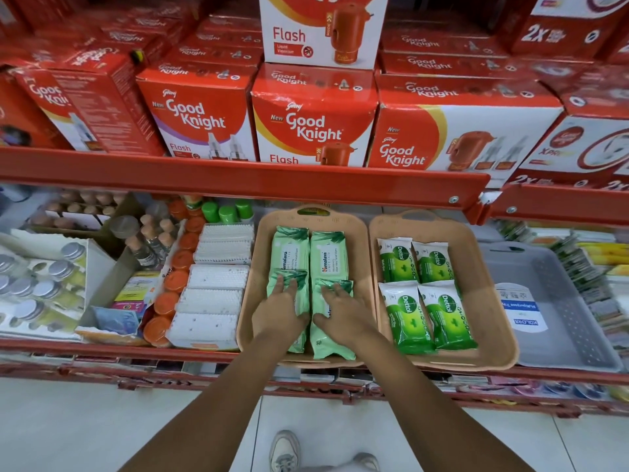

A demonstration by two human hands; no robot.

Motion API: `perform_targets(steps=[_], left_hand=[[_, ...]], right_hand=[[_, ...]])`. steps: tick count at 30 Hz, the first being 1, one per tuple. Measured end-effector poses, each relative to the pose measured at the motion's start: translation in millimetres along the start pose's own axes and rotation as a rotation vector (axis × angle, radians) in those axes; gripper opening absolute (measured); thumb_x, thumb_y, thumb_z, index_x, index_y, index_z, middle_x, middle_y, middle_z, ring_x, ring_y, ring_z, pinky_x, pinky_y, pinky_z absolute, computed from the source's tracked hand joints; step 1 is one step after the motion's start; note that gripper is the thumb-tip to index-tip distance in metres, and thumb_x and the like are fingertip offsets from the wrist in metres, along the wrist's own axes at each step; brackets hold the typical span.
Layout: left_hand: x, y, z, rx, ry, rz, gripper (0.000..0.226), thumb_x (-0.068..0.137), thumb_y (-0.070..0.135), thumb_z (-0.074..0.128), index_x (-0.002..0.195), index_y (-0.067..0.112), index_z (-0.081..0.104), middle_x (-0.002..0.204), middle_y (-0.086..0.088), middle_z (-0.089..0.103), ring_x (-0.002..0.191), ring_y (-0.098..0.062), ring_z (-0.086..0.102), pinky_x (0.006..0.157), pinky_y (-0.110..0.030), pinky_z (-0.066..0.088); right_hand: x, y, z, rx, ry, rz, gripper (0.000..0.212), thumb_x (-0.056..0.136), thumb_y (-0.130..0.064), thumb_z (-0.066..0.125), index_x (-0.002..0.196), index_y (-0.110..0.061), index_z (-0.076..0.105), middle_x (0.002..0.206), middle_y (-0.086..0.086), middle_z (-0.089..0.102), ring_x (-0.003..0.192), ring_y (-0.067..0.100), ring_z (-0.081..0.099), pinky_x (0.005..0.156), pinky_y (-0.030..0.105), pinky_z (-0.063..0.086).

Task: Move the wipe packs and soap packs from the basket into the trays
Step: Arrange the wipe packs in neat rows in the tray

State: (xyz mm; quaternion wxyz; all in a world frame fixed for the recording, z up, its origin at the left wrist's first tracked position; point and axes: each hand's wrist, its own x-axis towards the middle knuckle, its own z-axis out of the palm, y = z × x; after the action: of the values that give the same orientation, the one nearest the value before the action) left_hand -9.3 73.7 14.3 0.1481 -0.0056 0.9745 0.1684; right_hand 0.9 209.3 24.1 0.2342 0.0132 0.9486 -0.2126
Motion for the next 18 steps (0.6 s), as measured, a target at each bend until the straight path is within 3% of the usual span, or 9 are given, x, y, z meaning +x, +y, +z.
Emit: perform_targets(steps=[3,5,8,10,12,15,18], left_hand=[[6.1,1.6,-16.8,0.048,-0.047,-0.019,0.071,0.074,0.049,0.065,0.136,0.024,0.04,0.144,-0.002,0.04,0.12,-0.024,0.05,0.082,-0.032,0.046],[7.8,3.9,-28.1,0.068,-0.14,-0.04,0.064,0.073,0.052,0.064,0.128,0.024,0.049,0.129,-0.001,0.05,0.115,-0.022,0.05,0.083,-0.03,0.046],[3.7,1.4,-23.1,0.135,-0.268,-0.008,0.071,0.082,0.058,0.051,0.141,0.023,0.032,0.149,-0.004,0.032,0.134,-0.027,0.031,0.102,-0.039,0.038],[-3.2,-4.4,-7.5,0.262,-0.257,0.052,0.074,0.091,0.06,0.029,0.149,0.022,0.003,0.159,-0.004,-0.001,0.144,-0.028,-0.002,0.116,-0.044,0.013],[-10.3,-10.9,7.6,0.312,-0.193,0.101,0.07,0.094,0.056,0.012,0.146,0.017,-0.012,0.156,-0.005,-0.016,0.141,-0.022,-0.018,0.116,-0.041,-0.005],[-13.1,-15.6,16.1,0.331,-0.115,0.134,0.068,0.094,0.053,0.004,0.145,0.012,-0.014,0.156,-0.006,-0.017,0.141,-0.018,-0.02,0.116,-0.038,-0.011],[-10.7,-14.9,15.0,0.328,-0.145,0.141,0.067,0.095,0.051,0.004,0.146,0.011,-0.012,0.157,-0.005,-0.013,0.142,-0.017,-0.015,0.116,-0.035,-0.009]], right_hand=[[-4.6,0.3,0.7,-0.007,0.028,-0.008,0.066,0.093,-0.042,0.047,0.15,-0.024,0.021,0.161,0.007,0.013,0.144,0.044,0.008,0.117,0.048,0.016],[-4.8,1.2,0.8,-0.002,0.03,-0.013,0.064,0.094,-0.041,0.046,0.151,-0.023,0.021,0.161,0.008,0.014,0.145,0.044,0.006,0.117,0.047,0.012],[-4.0,2.0,1.1,-0.008,0.012,-0.016,0.065,0.093,-0.042,0.046,0.15,-0.024,0.021,0.161,0.008,0.015,0.144,0.044,0.007,0.117,0.048,0.014],[-4.6,1.9,-0.9,-0.032,-0.009,-0.025,0.066,0.093,-0.046,0.046,0.15,-0.024,0.022,0.16,0.007,0.016,0.144,0.043,0.01,0.117,0.048,0.017],[-4.7,2.0,-3.3,-0.053,-0.037,-0.044,0.066,0.094,-0.049,0.042,0.151,-0.025,0.019,0.161,0.007,0.014,0.144,0.042,0.01,0.117,0.047,0.015],[-5.8,2.6,-2.7,-0.106,-0.081,-0.062,0.065,0.097,-0.052,0.032,0.152,-0.025,0.01,0.162,0.005,0.006,0.147,0.038,-0.004,0.119,0.044,0.004],[-5.3,7.0,5.7,-0.214,-0.071,-0.099,0.064,0.099,-0.05,0.019,0.152,-0.02,0.002,0.162,0.008,0.0,0.148,0.027,-0.012,0.119,0.039,-0.008]])
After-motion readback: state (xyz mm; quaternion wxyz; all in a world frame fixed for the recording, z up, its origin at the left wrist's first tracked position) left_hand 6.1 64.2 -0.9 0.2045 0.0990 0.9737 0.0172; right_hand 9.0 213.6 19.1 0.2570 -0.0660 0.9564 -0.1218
